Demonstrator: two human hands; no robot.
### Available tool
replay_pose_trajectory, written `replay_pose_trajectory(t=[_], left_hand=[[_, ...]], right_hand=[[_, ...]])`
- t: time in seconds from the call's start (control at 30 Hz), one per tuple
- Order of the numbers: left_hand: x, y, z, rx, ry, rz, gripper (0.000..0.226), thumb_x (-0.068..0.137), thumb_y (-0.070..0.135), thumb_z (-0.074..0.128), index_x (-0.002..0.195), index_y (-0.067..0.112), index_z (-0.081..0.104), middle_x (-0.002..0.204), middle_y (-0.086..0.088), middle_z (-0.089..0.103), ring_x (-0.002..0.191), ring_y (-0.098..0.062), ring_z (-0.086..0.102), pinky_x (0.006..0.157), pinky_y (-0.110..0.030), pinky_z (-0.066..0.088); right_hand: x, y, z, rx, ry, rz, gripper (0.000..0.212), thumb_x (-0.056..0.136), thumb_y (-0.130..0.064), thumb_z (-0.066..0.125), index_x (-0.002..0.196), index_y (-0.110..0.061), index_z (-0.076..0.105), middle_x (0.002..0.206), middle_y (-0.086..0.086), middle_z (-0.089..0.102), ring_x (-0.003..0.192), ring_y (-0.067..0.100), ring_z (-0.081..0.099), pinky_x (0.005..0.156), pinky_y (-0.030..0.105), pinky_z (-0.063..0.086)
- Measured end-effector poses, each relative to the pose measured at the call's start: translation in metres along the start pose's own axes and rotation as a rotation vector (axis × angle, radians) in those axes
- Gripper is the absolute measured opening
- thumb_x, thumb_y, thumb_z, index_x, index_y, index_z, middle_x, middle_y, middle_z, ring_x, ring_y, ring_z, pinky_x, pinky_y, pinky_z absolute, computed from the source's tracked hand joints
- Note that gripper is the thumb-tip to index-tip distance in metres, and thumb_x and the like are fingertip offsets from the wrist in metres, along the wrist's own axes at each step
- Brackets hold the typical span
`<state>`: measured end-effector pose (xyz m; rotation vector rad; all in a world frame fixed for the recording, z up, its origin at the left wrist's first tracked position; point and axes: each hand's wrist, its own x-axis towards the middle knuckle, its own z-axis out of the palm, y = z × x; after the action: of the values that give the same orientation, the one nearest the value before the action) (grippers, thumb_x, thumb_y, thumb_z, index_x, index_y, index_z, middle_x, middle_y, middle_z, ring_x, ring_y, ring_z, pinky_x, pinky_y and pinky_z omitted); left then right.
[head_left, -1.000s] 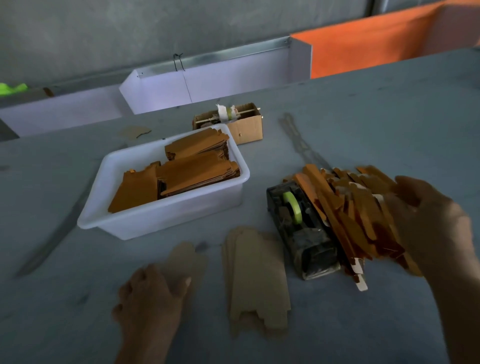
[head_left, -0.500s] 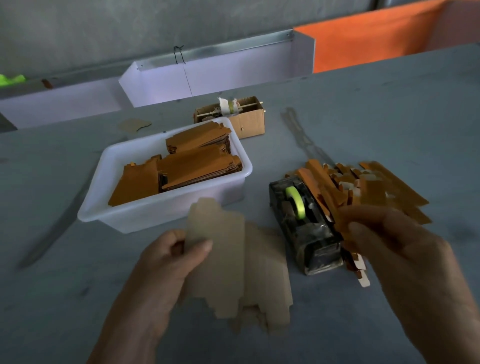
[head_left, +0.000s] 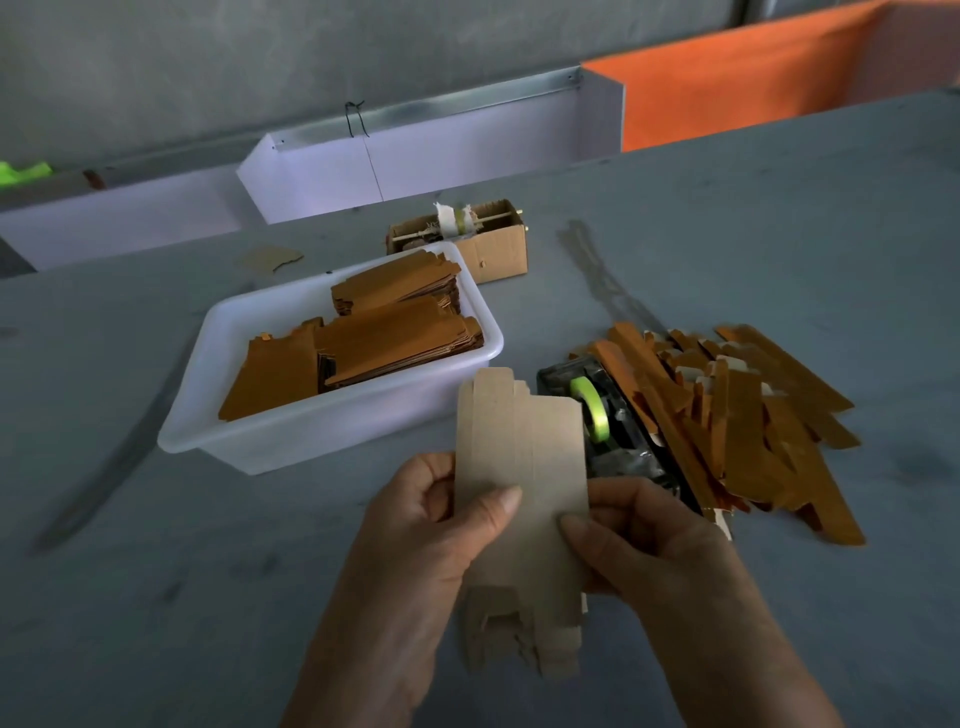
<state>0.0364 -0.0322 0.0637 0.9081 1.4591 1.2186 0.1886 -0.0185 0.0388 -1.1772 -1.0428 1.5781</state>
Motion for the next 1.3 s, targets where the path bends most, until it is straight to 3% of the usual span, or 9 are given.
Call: replay_pose_trajectory(t=[0.1, 0.23, 0.4, 0.63, 0.8, 1.0, 1.07, 1.17, 1.3], left_hand=[[0.000, -0.003, 0.006, 0.000, -0.005, -0.033, 0.048, 0.054, 0.027, 0.086, 0.097, 0.014, 0.069, 0.088, -0.005, 0.076, 0.082, -0.021, 0.073, 0.072, -0.033, 0.052], [0.000, -0.005, 0.011, 0.036, -0.004, -0.015, 0.025, 0.069, 0.016, 0.078, 0.093, 0.014, 0.070, 0.083, 0.000, 0.076, 0.074, -0.013, 0.072, 0.058, -0.016, 0.051], [0.001, 0.001, 0.011, 0.086, -0.049, -0.049, 0.035, 0.064, 0.030, 0.077, 0.097, 0.020, 0.070, 0.086, 0.006, 0.076, 0.078, -0.009, 0.072, 0.068, -0.022, 0.049], [0.006, -0.005, 0.011, 0.160, -0.039, -0.043, 0.021, 0.074, 0.022, 0.077, 0.094, 0.023, 0.070, 0.084, 0.012, 0.075, 0.076, -0.001, 0.070, 0.060, -0.010, 0.048], [0.004, -0.008, 0.015, 0.122, -0.007, -0.006, 0.015, 0.078, 0.020, 0.074, 0.092, 0.020, 0.073, 0.084, 0.008, 0.076, 0.079, -0.005, 0.071, 0.066, -0.016, 0.049], [0.001, -0.009, 0.022, 0.108, 0.065, 0.023, 0.008, 0.079, 0.015, 0.075, 0.086, 0.020, 0.073, 0.079, 0.004, 0.075, 0.073, -0.010, 0.071, 0.062, -0.023, 0.054], [0.001, -0.010, 0.026, 0.134, 0.100, 0.070, 0.009, 0.075, 0.022, 0.077, 0.083, 0.025, 0.072, 0.075, 0.000, 0.074, 0.070, -0.016, 0.070, 0.059, -0.030, 0.055], [0.001, -0.010, 0.029, 0.216, 0.145, 0.144, 0.021, 0.063, 0.033, 0.067, 0.084, 0.030, 0.069, 0.072, -0.005, 0.072, 0.070, -0.025, 0.067, 0.062, -0.042, 0.055], [0.001, -0.011, 0.026, 0.247, 0.151, 0.151, 0.021, 0.063, 0.033, 0.065, 0.083, 0.033, 0.069, 0.069, 0.000, 0.071, 0.063, -0.017, 0.067, 0.058, -0.038, 0.056]], right_hand=[[-0.001, 0.000, 0.000, 0.028, 0.017, -0.036, 0.011, 0.070, -0.008, 0.069, 0.079, -0.015, 0.069, 0.071, 0.007, 0.071, 0.066, 0.014, 0.067, 0.057, 0.026, 0.056], [-0.002, 0.002, -0.004, 0.007, 0.020, -0.061, 0.009, 0.074, -0.003, 0.068, 0.076, -0.012, 0.070, 0.067, 0.009, 0.070, 0.062, 0.013, 0.065, 0.055, 0.023, 0.056], [0.000, -0.001, -0.011, 0.002, -0.036, -0.045, 0.013, 0.077, -0.002, 0.064, 0.072, -0.011, 0.071, 0.071, 0.008, 0.071, 0.064, 0.013, 0.066, 0.055, 0.022, 0.054], [-0.001, 0.002, -0.012, -0.334, 0.058, -0.181, 0.018, 0.084, -0.015, 0.063, 0.068, -0.022, 0.068, 0.066, -0.003, 0.066, 0.059, 0.008, 0.060, 0.054, 0.015, 0.049], [-0.005, 0.001, -0.008, -0.547, 0.135, -0.299, 0.015, 0.084, -0.023, 0.063, 0.074, -0.033, 0.062, 0.074, -0.028, 0.062, 0.068, -0.009, 0.058, 0.057, 0.002, 0.041], [-0.008, 0.004, -0.003, -0.715, 0.223, -0.484, 0.029, 0.076, -0.011, 0.074, 0.076, -0.037, 0.060, 0.072, -0.020, 0.062, 0.085, -0.011, 0.056, 0.064, -0.003, 0.039], [-0.009, 0.004, -0.001, -0.728, 0.238, -0.496, 0.043, 0.074, -0.010, 0.075, 0.082, -0.047, 0.054, 0.067, -0.018, 0.062, 0.080, -0.010, 0.057, 0.060, -0.004, 0.039], [-0.010, 0.006, 0.002, -0.704, 0.232, -0.487, 0.046, 0.074, -0.011, 0.075, 0.086, -0.045, 0.047, 0.083, -0.025, 0.059, 0.066, -0.006, 0.059, 0.052, 0.000, 0.039], [-0.012, 0.008, 0.008, -0.564, 0.128, -0.456, 0.036, 0.076, -0.015, 0.071, 0.095, -0.037, 0.050, 0.080, -0.018, 0.062, 0.053, 0.002, 0.061, 0.046, 0.008, 0.043]])
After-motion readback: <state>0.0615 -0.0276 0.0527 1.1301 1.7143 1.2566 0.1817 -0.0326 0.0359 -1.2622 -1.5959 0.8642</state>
